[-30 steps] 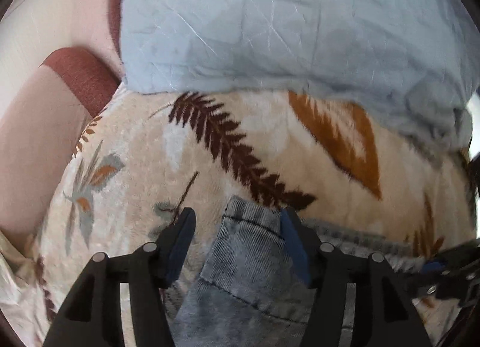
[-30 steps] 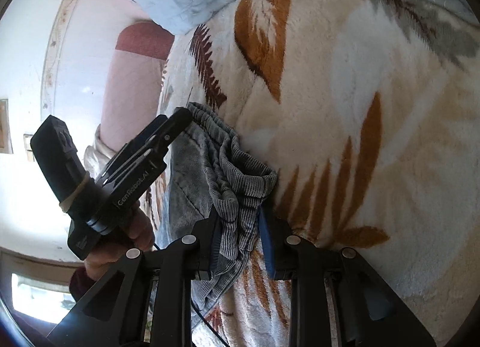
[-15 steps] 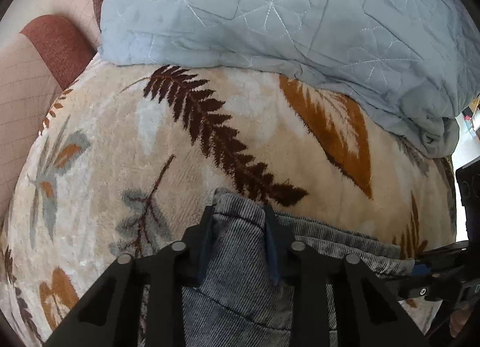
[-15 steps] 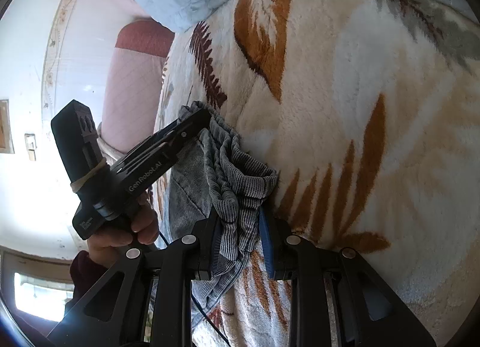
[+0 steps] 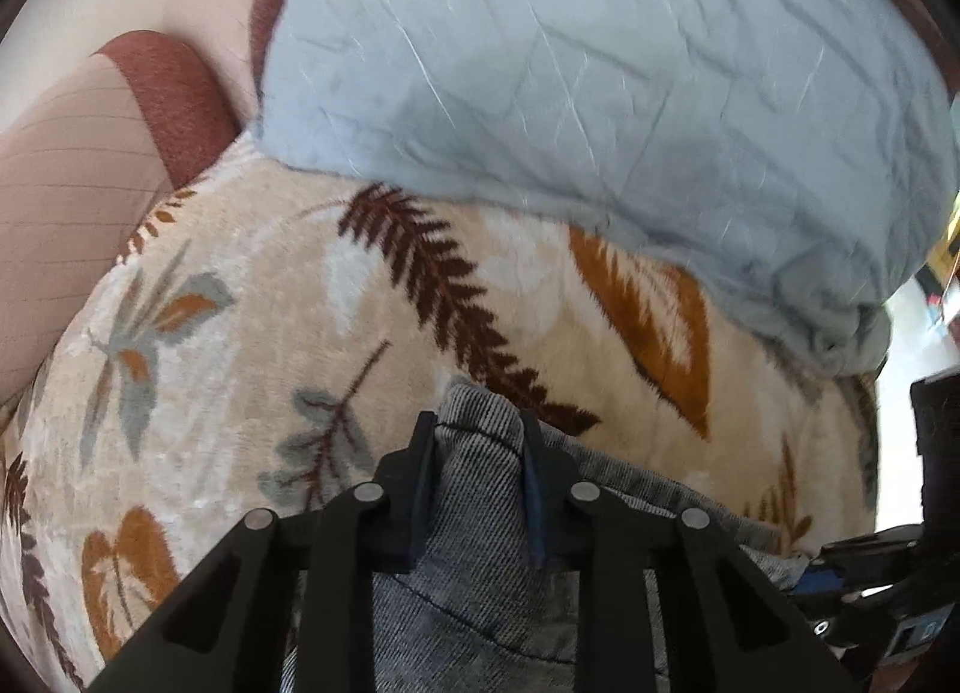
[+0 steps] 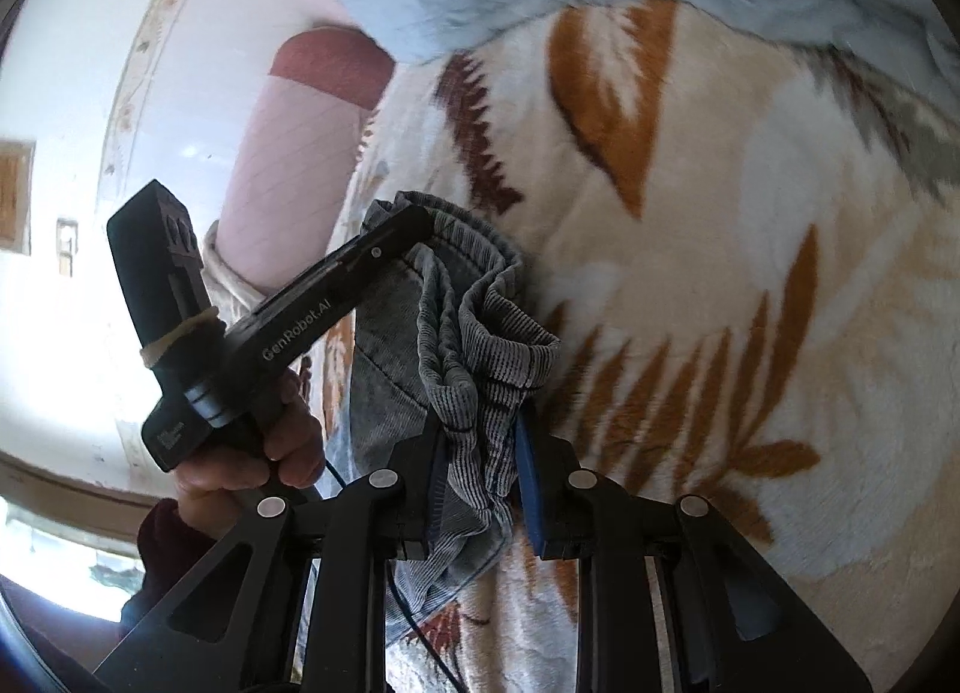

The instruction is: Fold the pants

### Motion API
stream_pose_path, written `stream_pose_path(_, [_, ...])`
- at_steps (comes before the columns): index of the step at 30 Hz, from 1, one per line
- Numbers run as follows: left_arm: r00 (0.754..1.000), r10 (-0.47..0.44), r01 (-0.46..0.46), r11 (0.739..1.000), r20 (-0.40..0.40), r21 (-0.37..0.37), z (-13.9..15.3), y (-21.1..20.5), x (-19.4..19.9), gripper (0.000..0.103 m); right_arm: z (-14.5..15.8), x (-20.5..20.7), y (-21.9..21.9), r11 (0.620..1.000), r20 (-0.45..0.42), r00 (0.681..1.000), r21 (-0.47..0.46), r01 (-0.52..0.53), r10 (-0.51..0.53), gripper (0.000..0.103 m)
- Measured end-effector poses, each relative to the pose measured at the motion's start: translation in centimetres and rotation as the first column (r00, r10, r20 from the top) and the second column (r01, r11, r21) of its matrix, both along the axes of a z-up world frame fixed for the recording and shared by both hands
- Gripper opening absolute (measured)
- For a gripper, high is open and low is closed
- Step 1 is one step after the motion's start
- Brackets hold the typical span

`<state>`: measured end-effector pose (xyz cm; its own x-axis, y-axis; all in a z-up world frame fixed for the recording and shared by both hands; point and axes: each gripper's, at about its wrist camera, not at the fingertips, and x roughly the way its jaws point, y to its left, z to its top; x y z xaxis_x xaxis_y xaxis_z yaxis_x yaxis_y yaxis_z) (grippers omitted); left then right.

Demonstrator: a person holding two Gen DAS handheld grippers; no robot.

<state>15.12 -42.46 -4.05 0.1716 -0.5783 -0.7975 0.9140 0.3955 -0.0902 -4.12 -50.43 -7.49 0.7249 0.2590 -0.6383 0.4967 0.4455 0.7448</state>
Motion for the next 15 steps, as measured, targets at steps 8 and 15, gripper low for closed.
stream_pose_path(8, [0.993, 0.118, -0.121, 0.980, -0.028, -0.158, 4.0, 6.5, 2.2, 0.024, 3.7, 0.5, 3.3, 0.990, 0.055, 0.996, -0.131, -0.059, 0.067, 0.016])
stream_pose_path(15, [0.981, 0.166, -0.186, 0.948, -0.097, -0.259, 5.7, 12.8, 3.0, 0.024, 6.1, 1.6, 8.0, 0.953, 0.072, 0.983, -0.266, -0.144, 0.169, 0.014])
